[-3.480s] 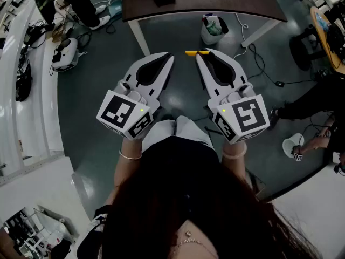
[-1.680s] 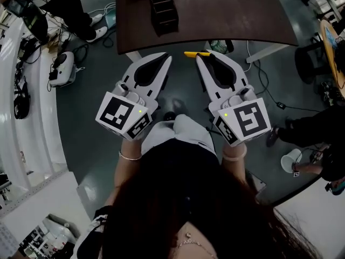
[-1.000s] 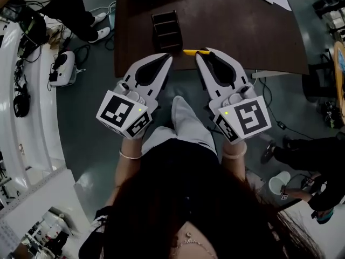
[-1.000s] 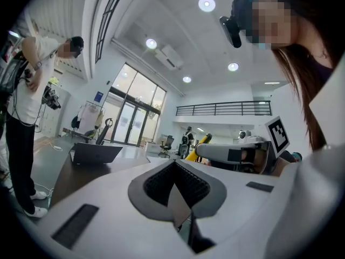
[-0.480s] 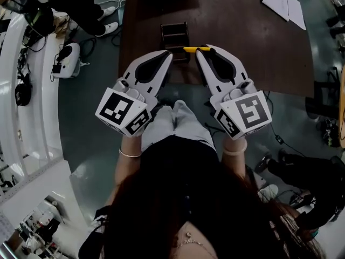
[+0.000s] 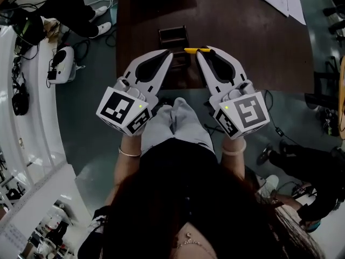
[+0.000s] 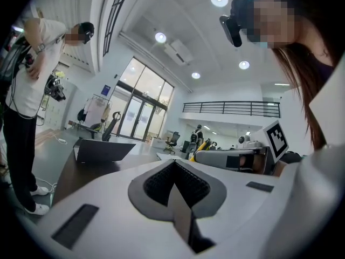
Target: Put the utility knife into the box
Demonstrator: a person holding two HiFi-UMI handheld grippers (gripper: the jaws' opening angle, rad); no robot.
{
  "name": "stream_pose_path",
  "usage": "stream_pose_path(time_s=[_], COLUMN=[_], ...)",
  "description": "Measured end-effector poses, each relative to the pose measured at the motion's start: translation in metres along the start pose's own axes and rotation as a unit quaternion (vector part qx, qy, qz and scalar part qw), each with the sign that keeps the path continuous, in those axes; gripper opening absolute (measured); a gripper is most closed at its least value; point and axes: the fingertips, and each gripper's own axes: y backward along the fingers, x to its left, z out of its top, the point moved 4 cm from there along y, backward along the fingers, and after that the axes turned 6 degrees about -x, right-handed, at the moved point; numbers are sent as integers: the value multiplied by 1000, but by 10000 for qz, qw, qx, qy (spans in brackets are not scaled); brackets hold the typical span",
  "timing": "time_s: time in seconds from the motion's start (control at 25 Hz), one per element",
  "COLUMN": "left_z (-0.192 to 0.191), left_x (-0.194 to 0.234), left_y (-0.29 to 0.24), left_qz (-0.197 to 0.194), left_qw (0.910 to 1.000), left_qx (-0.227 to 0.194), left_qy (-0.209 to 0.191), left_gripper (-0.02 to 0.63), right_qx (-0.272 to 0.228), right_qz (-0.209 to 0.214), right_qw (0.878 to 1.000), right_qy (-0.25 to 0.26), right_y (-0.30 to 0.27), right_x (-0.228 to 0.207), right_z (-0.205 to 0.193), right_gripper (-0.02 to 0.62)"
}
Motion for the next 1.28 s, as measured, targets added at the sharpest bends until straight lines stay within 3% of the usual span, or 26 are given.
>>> stream_pose_path(time_s=[0.92, 1.28], left_z=[-106, -128], left_x=[35, 41], left_y=[-14, -19], left_qz=[262, 266], left_qw=[9957, 9931], left_qx=[291, 488], left_qy=[844, 1032], left_gripper=[2, 2], right_qx=[1132, 1380], right_qz=[-305, -426], right_qw=[9897, 9854], right_qy=[-823, -905], right_y=[-37, -44], right_x=[-28, -28], right_z=[-149, -184], right_gripper=[51, 51])
